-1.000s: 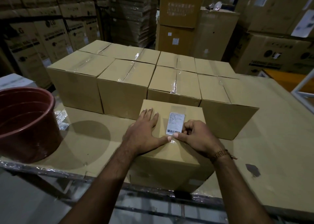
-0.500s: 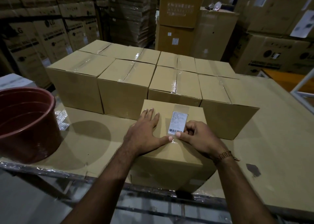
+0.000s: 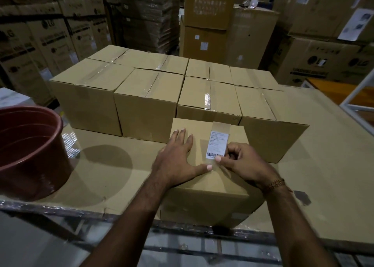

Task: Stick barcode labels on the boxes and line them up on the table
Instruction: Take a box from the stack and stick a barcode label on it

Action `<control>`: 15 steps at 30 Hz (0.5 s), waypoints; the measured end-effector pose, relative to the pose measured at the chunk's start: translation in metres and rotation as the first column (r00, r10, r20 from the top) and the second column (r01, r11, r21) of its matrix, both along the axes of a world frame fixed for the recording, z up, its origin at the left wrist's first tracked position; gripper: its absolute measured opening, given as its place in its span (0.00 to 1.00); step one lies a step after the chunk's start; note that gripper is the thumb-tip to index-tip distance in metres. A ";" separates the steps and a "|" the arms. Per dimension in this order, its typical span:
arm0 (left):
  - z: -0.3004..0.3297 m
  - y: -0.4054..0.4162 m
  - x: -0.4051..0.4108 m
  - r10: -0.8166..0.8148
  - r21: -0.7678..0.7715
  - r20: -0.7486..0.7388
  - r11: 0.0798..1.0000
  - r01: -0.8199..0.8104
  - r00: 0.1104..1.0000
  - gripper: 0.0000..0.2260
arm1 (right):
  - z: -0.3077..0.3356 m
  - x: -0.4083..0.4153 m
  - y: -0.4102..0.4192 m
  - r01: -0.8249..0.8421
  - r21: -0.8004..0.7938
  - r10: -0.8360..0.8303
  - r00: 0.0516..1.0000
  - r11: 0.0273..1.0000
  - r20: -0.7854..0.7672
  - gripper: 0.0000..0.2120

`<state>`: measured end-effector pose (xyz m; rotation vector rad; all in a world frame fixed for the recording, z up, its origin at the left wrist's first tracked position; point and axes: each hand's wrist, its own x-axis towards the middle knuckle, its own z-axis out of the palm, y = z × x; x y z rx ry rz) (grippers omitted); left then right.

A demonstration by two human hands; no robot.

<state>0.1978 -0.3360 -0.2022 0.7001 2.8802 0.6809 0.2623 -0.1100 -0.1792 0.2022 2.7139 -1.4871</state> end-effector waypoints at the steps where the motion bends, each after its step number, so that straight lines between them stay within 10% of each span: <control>1: 0.000 0.000 0.001 0.001 0.002 0.004 1.000 -0.001 1.000 0.54 | 0.000 0.000 0.000 0.002 -0.012 -0.002 1.000 1.000 0.000 0.08; 15: -0.003 0.000 -0.001 -0.018 -0.007 -0.033 1.000 0.018 0.999 0.53 | -0.007 -0.002 -0.005 0.062 -0.159 -0.076 0.994 0.985 -0.084 0.08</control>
